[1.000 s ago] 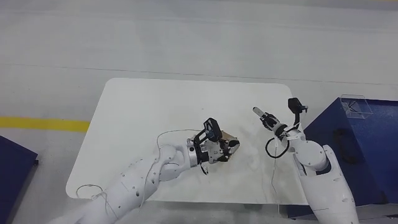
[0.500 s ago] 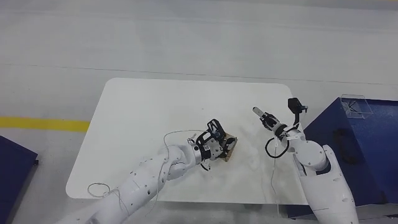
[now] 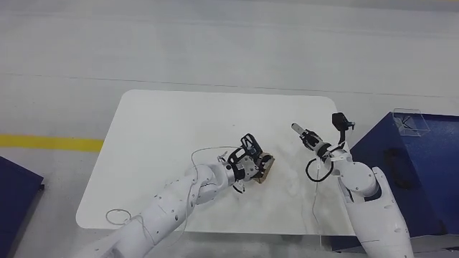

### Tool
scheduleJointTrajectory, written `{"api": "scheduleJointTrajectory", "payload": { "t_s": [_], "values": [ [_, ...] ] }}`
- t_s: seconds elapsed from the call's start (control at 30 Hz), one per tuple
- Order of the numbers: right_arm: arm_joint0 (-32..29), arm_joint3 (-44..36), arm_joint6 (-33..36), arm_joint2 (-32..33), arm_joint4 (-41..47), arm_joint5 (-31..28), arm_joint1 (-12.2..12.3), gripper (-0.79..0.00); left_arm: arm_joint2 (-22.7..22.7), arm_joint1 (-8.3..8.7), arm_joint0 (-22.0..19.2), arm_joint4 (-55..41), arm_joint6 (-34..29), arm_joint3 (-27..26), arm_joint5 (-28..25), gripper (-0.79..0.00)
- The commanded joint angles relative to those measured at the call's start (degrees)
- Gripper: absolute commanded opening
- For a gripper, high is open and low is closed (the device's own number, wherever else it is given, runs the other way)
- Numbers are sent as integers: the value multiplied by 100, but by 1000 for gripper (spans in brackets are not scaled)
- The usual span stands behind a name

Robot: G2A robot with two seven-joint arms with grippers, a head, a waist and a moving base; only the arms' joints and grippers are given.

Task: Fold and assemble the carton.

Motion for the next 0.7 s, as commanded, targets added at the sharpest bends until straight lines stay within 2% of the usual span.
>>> {"api": "scheduleJointTrajectory", "payload": {
  "t_s": [0.0, 0.07, 0.27, 0.37, 0.5, 0.57, 0.67],
  "values": [
    [0, 0, 0, 0, 0, 0, 0, 0, 10, -44, -9, 14, -274, 75, 63, -785],
    [0, 0, 0, 0, 0, 0, 0, 0, -11, -86, -18, -15, -330, 86, 83, -785],
    [0, 0, 0, 0, 0, 0, 0, 0, -240, -64, 81, 165, 300, -64, 55, -785],
    [0, 0, 0, 0, 0, 0, 0, 0, -277, -57, 135, 239, 81, -1, 9, -785],
    [0, 0, 0, 0, 0, 0, 0, 0, -279, -125, 129, 260, -307, 55, 200, -785],
    [0, 0, 0, 0, 0, 0, 0, 0, -354, -135, 150, 334, -49, -93, 373, -785],
    [0, 0, 0, 0, 0, 0, 0, 0, -620, -43, 306, 518, 710, -449, 515, -785]
  ]
}}
